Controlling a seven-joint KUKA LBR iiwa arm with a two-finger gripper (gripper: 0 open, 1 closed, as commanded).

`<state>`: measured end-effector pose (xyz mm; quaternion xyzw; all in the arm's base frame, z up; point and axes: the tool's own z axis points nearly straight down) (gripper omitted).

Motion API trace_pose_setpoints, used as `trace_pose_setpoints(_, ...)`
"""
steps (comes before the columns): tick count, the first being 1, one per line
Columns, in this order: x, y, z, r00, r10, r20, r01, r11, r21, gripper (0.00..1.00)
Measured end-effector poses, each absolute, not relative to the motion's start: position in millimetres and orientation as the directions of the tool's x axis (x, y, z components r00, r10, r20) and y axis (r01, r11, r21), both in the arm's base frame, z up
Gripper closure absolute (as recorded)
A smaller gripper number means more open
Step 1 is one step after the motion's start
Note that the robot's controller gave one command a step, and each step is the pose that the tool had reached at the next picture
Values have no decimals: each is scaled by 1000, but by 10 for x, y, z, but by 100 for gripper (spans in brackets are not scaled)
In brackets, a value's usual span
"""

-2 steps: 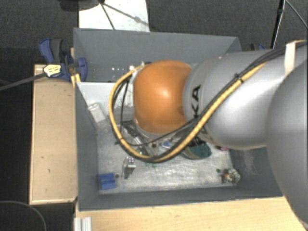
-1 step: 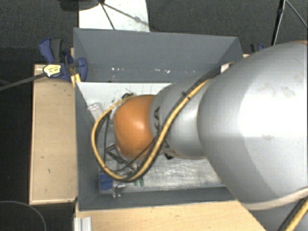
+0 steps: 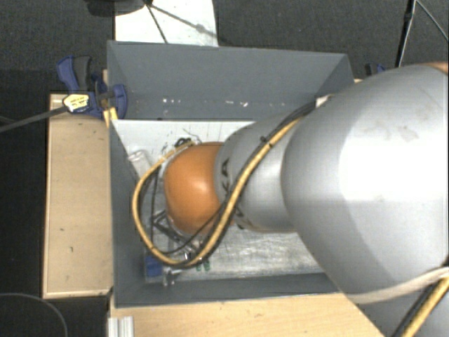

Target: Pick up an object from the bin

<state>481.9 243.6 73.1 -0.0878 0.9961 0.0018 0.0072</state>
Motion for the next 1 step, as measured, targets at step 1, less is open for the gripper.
trace_pose_setpoints(1, 4787, 2430, 718, -985, -170, -4, -170, 985, 1, 100)
